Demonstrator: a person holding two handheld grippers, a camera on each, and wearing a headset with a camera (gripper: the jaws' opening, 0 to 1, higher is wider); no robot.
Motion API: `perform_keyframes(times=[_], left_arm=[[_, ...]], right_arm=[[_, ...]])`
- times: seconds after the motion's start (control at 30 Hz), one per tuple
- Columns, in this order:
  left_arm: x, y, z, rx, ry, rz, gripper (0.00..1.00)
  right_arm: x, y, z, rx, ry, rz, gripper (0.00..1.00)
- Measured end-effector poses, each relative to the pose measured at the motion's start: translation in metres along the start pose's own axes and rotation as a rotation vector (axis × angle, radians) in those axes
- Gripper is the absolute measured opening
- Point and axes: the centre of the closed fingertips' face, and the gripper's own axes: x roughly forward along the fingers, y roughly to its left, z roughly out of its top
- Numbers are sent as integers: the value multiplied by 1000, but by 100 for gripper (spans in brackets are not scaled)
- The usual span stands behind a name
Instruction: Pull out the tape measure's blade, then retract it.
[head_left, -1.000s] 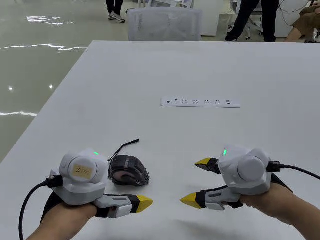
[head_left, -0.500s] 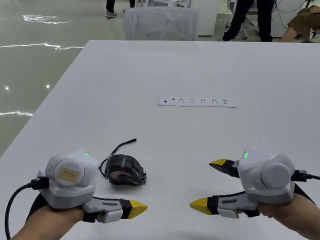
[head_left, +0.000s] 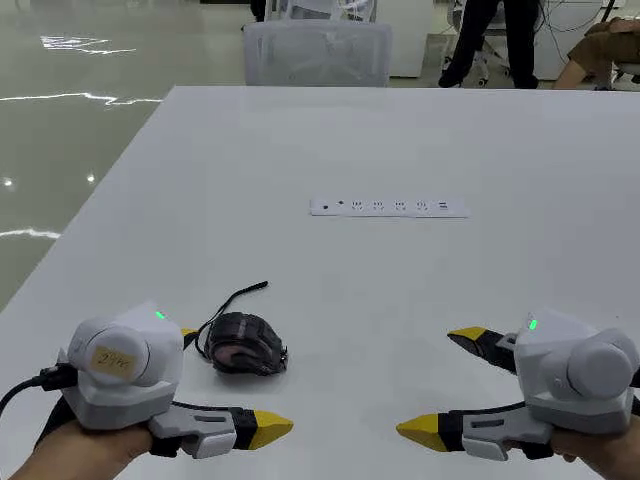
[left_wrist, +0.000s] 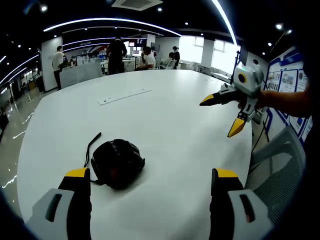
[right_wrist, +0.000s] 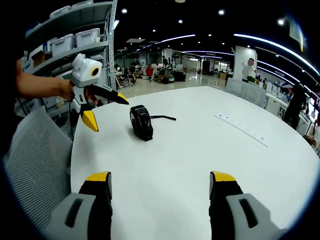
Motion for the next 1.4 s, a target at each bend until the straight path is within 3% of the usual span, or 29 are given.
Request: perform_keyframes(times=[0.3,0.83,1.4], left_arm=[[-5,-1,-2,9,-13,-19,99],[-8,-5,2,102,-55,-48,99],[-7,-4,-1,101,-51,-62,99]], right_arm=[[-9,-2,-4,16,-20,-18,87],[-11,-4,-2,2,-36,-16,94],[-10,-7,-4,2,-33,-13,94]])
